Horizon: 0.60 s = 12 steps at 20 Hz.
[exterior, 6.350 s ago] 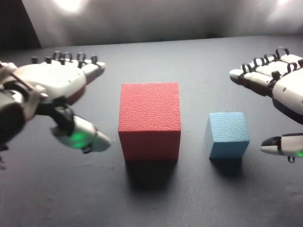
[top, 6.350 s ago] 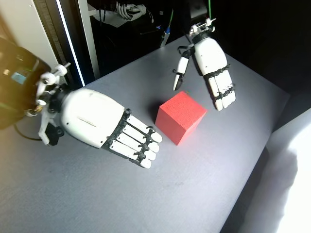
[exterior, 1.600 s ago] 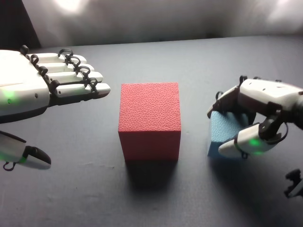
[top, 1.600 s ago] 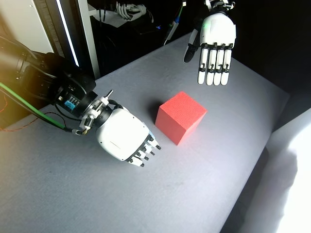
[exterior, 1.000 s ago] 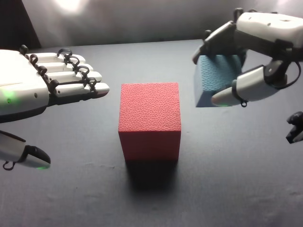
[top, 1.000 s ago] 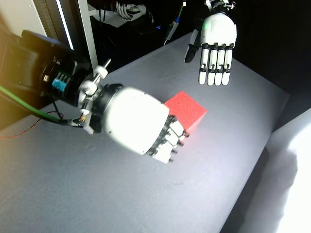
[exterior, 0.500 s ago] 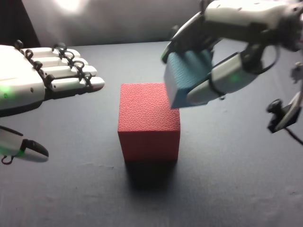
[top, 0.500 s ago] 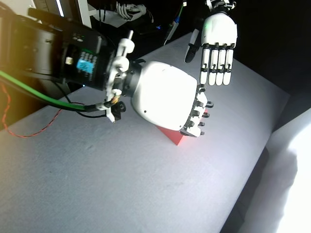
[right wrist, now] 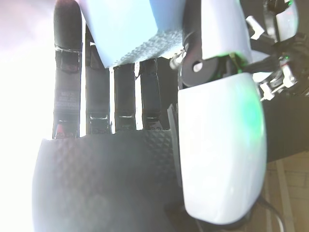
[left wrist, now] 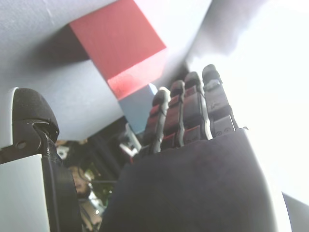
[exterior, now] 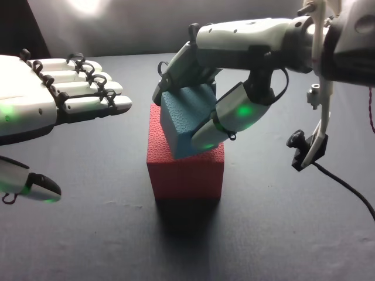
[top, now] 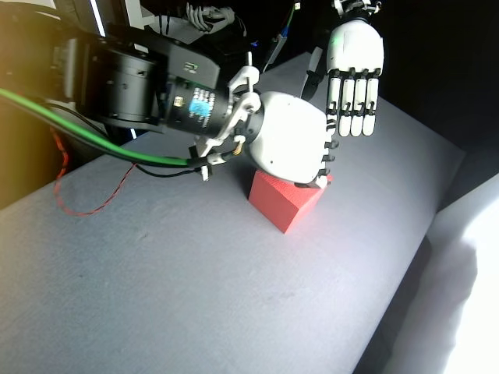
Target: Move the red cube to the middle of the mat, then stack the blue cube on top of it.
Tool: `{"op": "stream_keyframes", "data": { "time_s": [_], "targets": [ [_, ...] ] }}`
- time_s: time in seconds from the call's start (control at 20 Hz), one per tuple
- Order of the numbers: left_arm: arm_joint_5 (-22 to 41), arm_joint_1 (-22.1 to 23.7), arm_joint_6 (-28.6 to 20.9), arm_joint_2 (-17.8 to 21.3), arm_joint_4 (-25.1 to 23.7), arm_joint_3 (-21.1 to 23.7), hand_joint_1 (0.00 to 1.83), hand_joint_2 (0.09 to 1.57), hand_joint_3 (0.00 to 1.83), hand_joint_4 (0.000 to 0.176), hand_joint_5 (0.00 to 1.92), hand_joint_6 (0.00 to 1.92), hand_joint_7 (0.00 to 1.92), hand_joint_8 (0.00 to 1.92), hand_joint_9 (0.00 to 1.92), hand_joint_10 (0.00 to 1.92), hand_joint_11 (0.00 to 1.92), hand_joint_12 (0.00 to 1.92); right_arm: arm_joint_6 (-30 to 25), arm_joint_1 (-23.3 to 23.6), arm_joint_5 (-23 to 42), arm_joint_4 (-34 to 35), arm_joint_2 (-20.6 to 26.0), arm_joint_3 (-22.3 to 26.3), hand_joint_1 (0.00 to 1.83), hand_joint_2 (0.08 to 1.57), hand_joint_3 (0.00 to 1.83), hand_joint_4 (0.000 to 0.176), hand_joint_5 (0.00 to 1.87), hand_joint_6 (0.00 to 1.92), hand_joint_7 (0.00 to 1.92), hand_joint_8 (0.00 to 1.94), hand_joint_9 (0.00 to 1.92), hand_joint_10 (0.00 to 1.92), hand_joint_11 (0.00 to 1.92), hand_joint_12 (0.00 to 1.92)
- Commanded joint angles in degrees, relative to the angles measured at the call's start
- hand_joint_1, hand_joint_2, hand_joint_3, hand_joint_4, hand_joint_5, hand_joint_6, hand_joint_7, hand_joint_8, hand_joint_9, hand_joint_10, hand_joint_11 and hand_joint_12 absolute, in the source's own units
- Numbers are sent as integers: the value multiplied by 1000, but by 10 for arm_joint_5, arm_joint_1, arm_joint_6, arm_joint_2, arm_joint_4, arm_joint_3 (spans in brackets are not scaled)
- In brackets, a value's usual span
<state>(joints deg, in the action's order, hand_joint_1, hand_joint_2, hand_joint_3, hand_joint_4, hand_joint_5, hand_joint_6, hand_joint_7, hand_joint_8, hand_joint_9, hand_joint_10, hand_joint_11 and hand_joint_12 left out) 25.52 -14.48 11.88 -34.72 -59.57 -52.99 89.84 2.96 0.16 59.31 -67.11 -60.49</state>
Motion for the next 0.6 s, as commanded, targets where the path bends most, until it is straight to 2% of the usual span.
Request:
{"op": "stream_keyframes", "data": {
  "time_s": [0.0,0.1,0.25,0.3,0.35,0.45,0.5,0.55],
  "targets": [
    [32,7,2,6,19,-5,682,1043,1,0,0,0,0,0,6,2,0,0,2,12,24,6,6,-2,1377,1102,0,0,937,1011,1085,919,879,1078,614,1115],
    [32,7,3,5,19,-6,725,1056,5,0,0,0,0,0,0,0,0,0,10,13,19,5,6,-2,1374,1109,0,0,937,1033,1043,973,875,1081,616,1133],
    [32,8,3,5,19,-6,757,1058,4,0,0,0,0,0,0,0,0,0,22,13,16,5,6,-2,1375,1106,0,0,943,1027,1055,941,873,1094,610,1125],
    [32,8,3,4,19,-7,737,1071,9,0,0,0,0,0,0,0,0,0,28,13,16,5,6,-2,1256,1112,0,0,943,1016,1047,932,923,642,595,1114],
    [32,9,3,4,19,-7,771,1060,3,0,0,0,0,0,0,0,0,0,35,13,16,5,6,-2,1352,1107,0,0,938,1025,1069,922,883,996,603,1120],
    [32,9,3,4,19,-7,772,1066,4,0,0,0,0,0,0,0,0,0,40,8,18,6,6,-4,1373,1110,2,0,926,1043,1041,978,875,1083,616,1107],
    [32,9,3,4,19,-7,751,1075,8,0,0,0,0,0,0,0,0,0,41,3,19,7,6,-6,1252,1119,0,0,930,1037,1031,956,917,638,585,1119],
    [32,9,3,4,19,-6,706,1086,11,0,0,0,0,0,0,0,0,0,41,-3,20,8,2,-12,1232,1108,0,6,955,1008,1052,902,992,389,577,1115]
  ]
}}
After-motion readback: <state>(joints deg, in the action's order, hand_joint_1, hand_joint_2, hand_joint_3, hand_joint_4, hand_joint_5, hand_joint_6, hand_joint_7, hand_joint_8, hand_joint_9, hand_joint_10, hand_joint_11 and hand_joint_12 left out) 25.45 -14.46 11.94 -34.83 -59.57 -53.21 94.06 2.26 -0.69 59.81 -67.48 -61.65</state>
